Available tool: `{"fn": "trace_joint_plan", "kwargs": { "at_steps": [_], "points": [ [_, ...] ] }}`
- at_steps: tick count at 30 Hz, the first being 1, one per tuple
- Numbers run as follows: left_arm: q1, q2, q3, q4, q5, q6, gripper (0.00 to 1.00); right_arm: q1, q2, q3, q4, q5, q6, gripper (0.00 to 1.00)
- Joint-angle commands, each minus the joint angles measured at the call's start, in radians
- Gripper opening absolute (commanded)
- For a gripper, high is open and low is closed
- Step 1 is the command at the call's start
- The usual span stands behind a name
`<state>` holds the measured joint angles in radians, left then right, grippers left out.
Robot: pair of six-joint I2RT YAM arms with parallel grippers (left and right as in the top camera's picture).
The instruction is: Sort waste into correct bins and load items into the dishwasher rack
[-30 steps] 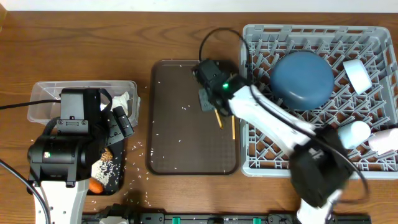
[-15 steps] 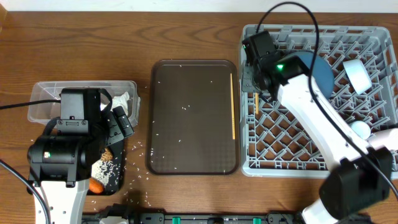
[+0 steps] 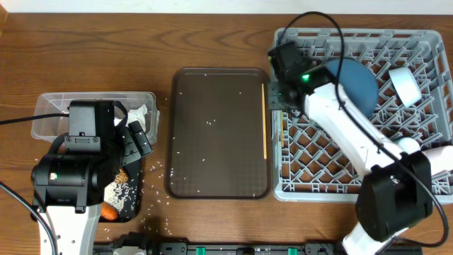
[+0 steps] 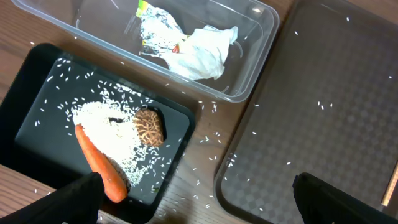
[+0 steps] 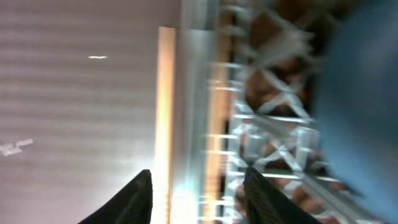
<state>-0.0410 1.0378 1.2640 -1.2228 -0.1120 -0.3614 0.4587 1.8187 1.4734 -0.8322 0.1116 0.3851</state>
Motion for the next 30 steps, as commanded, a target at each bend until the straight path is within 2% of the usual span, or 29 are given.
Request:
{"fn": "trace_joint_plan", "kwargs": {
  "at_steps": [1, 7, 10, 16, 17, 19, 23, 25, 30],
  "points": [
    [0.003, 0.0, 0.01, 0.0, -0.012, 0.013, 0.98, 0.077, -0.033, 0.024, 0.018, -0.055, 0.008, 0.38],
    [0.003, 0.0, 0.01, 0.0, -0.012, 0.013, 0.98, 0.203, -0.011, 0.021, 0.048, 0.03, 0.035, 0.39],
    [0.003, 0.0, 0.01, 0.0, -0.012, 0.013, 0.98, 0.231, 0.029, 0.019, 0.046, 0.103, 0.092, 0.34],
    [0.003, 0.0, 0.01, 0.0, -0.012, 0.013, 0.98, 0.167, 0.14, 0.016, -0.01, 0.105, 0.183, 0.16],
    [0.003, 0.0, 0.01, 0.0, -0.012, 0.013, 0.98, 0.144, 0.159, 0.016, -0.018, 0.086, 0.183, 0.08],
    [0.003, 0.0, 0.01, 0.0, -0.012, 0.013, 0.98, 0.113, 0.179, 0.016, -0.025, 0.053, 0.183, 0.01],
    [0.003, 0.0, 0.01, 0.0, -0.012, 0.013, 0.98, 0.048, 0.184, 0.016, -0.053, 0.026, 0.181, 0.01],
    [0.003, 0.0, 0.01, 0.0, -0.012, 0.013, 0.98, 0.029, 0.179, 0.016, -0.045, -0.026, 0.134, 0.03],
    [0.003, 0.0, 0.01, 0.0, -0.012, 0.013, 0.98, 0.049, 0.178, 0.016, -0.021, -0.1, 0.051, 0.17]
  ]
}}
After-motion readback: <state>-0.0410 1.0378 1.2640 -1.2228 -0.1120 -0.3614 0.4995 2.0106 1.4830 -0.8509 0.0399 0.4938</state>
